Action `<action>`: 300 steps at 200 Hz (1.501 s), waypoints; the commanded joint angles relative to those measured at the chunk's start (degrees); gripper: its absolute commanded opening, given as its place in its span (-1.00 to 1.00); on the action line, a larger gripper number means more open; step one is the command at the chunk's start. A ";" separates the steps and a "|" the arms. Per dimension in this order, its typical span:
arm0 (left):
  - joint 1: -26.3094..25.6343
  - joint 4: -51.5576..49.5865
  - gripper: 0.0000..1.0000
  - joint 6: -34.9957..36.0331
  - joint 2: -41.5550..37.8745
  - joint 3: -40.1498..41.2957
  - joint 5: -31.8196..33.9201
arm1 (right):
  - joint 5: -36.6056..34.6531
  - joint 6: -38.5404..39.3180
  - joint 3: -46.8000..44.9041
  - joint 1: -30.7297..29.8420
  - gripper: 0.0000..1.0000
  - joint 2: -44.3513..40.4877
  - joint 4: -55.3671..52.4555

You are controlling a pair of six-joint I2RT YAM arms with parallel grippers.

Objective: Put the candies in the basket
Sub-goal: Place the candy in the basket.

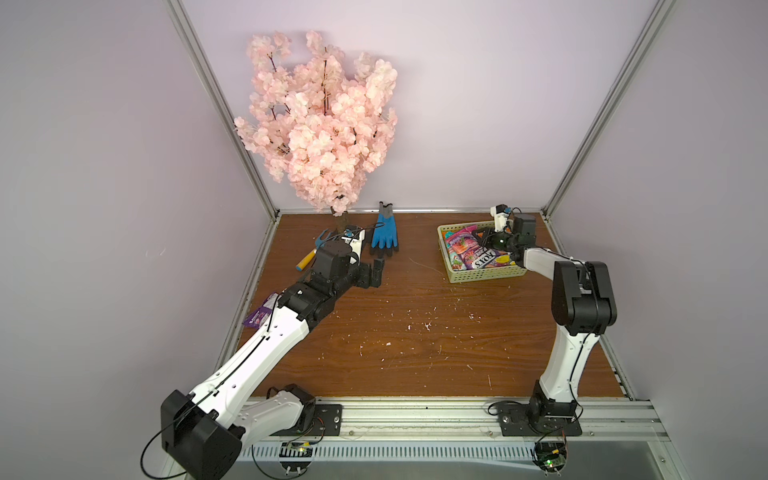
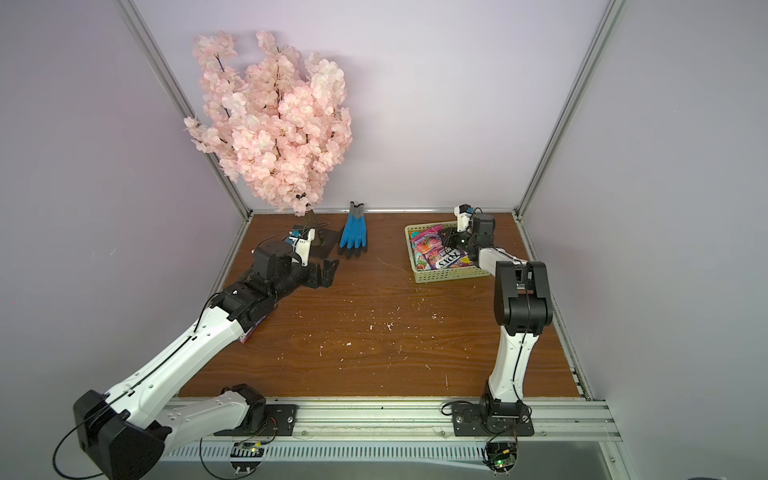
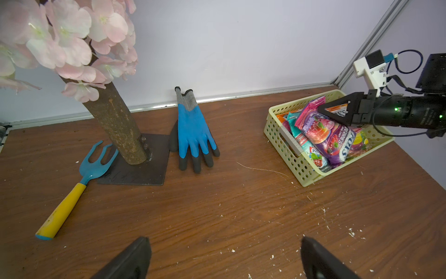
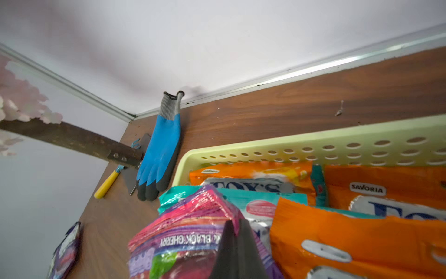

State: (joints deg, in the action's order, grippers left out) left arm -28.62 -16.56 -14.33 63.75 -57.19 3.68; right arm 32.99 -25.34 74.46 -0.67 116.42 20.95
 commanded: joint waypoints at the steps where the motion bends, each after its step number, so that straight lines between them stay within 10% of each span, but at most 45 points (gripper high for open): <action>1: 0.32 -1.10 1.00 -0.14 -0.16 1.50 3.41 | -3.62 -10.43 -1.41 -0.86 -1.00 -1.20 9.84; 112: 0.50 -2.50 1.00 0.09 0.23 2.13 5.08 | -13.65 13.20 4.65 4.36 -1.00 -7.70 -19.64; 237: 1.94 -4.18 1.00 -4.37 1.76 5.99 12.84 | -17.93 24.02 16.51 8.03 -1.00 -0.28 -23.47; 271: 9.83 -7.91 1.00 -14.61 3.25 6.64 17.33 | -18.72 22.97 13.89 7.79 0.09 -2.30 -22.10; 300: 20.07 -12.29 0.90 -22.46 7.13 6.86 17.11 | -21.29 20.43 8.54 6.13 0.31 -8.65 -22.47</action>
State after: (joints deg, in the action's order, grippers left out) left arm -15.31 -23.29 -28.14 68.27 -51.03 18.63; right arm 14.13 -3.20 86.28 6.85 115.37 -1.54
